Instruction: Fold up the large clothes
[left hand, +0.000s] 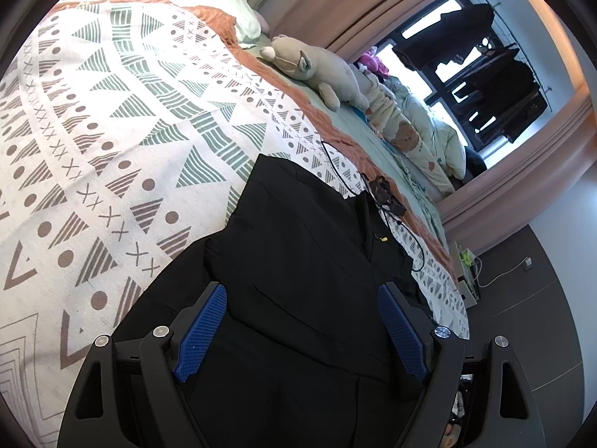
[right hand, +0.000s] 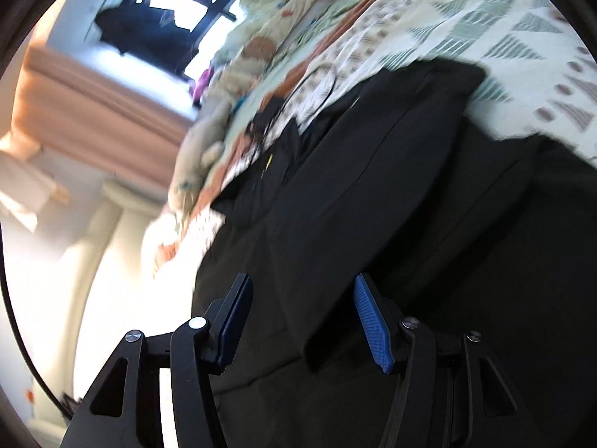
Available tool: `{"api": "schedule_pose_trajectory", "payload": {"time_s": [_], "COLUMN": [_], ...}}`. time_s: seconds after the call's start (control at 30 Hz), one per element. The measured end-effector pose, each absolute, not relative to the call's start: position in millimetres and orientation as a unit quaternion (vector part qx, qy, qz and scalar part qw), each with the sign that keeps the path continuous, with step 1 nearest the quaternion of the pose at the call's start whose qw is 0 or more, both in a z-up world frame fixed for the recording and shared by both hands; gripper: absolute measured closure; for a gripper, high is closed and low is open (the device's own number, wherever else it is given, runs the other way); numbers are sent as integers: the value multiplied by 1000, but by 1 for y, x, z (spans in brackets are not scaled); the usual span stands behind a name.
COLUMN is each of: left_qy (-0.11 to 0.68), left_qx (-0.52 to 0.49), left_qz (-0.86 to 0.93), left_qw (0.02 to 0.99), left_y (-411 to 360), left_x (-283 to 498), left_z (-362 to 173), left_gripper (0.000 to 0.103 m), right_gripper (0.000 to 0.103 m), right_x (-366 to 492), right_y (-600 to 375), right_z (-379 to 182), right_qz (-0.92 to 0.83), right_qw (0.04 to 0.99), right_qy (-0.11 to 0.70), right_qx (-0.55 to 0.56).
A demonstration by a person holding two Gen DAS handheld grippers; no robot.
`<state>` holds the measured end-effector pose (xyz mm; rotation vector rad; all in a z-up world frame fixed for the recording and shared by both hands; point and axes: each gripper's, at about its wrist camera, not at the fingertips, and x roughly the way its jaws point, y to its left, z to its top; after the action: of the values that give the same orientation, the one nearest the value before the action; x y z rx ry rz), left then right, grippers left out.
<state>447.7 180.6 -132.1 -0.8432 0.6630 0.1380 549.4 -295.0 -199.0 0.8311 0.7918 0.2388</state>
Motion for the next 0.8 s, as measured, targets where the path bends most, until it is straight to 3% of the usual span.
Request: {"api": "schedule_pose_trajectory", "payload": {"time_s": [0.4,0.47,0.5,0.53,0.8], "left_qy": [332,332,332,331,330], "left_qx": [-398,-402,-402,-401,-405], "left_qz": [83,81,80,79,73], "left_qw": [851,850,850,850,850], "left_y": [183,184,184,184,185], "left_x": [454,453,453,452,452], "left_z": [-146,-147,-147,-147,-144], "left_gripper": [19,19,19,19,19], "right_gripper": [46,58,82,97,98], "right_x": [575,576,577,576,559], "right_y": [-346,-341,-340,-338,-287], "right_z": [-221,-220,-221,-222,-153], "right_qz": [42,41,43,48,137], "right_qw": [828,830,829,828,868], "right_qy": [333,331,332,335,280], "right_qx": [449,447,447,446,387]}}
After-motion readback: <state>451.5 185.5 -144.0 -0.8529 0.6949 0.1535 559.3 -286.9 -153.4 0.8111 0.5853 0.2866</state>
